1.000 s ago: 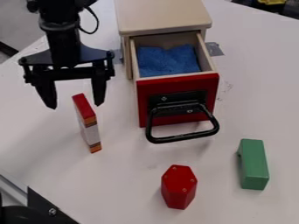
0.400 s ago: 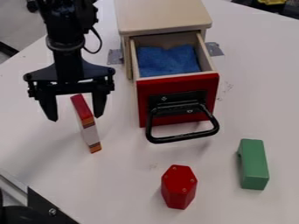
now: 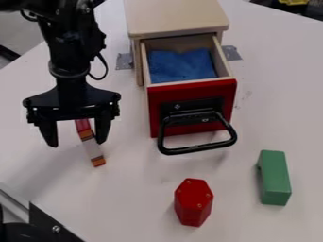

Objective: Put the box inside the drawer

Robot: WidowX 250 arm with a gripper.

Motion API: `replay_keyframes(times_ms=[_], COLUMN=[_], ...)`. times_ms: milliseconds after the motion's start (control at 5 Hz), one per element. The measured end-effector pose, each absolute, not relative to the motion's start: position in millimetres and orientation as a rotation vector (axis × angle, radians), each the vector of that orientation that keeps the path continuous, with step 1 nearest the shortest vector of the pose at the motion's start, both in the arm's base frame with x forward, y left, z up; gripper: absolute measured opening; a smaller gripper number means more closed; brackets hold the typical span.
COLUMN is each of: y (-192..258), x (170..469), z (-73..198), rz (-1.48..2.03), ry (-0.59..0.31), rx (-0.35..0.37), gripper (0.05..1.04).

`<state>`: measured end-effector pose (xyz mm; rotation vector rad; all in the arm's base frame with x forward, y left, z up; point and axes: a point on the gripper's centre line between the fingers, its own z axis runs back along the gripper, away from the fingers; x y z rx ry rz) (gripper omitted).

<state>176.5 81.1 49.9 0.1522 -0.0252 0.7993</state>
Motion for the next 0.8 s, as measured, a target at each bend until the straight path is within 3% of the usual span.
replay_keyframes(times_ms=[400, 800], y=[79.2, 77.7], x=[174.3, 175.9], z=[49.8, 62.1], rz=[0.793, 0.749], ry=[-0.025, -0.072], rx=[0.124, 0.072], gripper=[0.375, 0.336])
